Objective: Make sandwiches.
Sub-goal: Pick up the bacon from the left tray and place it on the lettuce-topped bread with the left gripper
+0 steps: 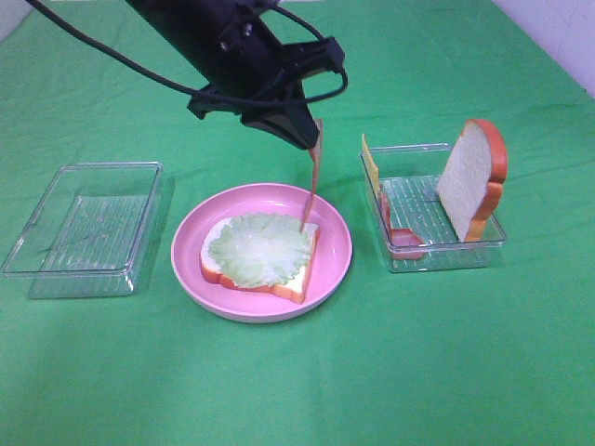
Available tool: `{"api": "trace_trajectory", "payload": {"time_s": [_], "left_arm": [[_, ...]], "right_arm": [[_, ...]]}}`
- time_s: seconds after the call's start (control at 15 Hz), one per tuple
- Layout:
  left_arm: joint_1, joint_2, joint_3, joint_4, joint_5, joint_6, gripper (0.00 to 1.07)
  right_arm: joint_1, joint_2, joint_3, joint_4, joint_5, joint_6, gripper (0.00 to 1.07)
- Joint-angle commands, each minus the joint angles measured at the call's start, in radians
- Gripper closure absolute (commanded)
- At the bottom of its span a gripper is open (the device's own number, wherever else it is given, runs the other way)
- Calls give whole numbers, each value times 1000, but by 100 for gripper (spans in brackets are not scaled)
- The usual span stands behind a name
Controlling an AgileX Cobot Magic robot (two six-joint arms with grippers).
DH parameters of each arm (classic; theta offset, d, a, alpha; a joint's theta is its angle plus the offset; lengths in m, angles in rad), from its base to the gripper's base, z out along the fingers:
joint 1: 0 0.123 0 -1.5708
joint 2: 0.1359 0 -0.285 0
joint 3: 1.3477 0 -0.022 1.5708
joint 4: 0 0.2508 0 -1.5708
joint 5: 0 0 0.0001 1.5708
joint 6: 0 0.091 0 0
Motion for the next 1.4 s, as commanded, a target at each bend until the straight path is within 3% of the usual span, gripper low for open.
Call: {"api": "trace_trajectory", "payload": {"time_s": [0.07, 0.33, 0.73, 0.93, 1.2, 1.27, 1.33, 1.4], "left_arm": [[-26, 30, -2, 100, -12, -24, 107], [-26, 67, -2, 333, 50, -175, 107], [-26, 114, -1, 429, 101, -217, 107], [-26, 115, -1, 537, 123, -283, 107], [-26, 117, -1, 526, 127, -283, 107], [-26, 117, -1, 526, 127, -283, 98], [-26, 117, -1, 522, 129, -283, 82], [-26, 110, -3, 514, 140, -283, 47]], "right_arm": [[-7, -15, 3, 1, -8, -6, 28], [-7, -15, 3, 1, -8, -6, 28], [-7, -15, 3, 1, -8, -6, 28], [-7, -15, 3, 1, -8, -6, 28], [-7, -15, 3, 1, -8, -6, 28], [-7, -15, 3, 1, -8, -6, 28], [-7, -15, 3, 1, -8, -6, 28], [-7, -15, 3, 1, -8, -6, 28]]}}
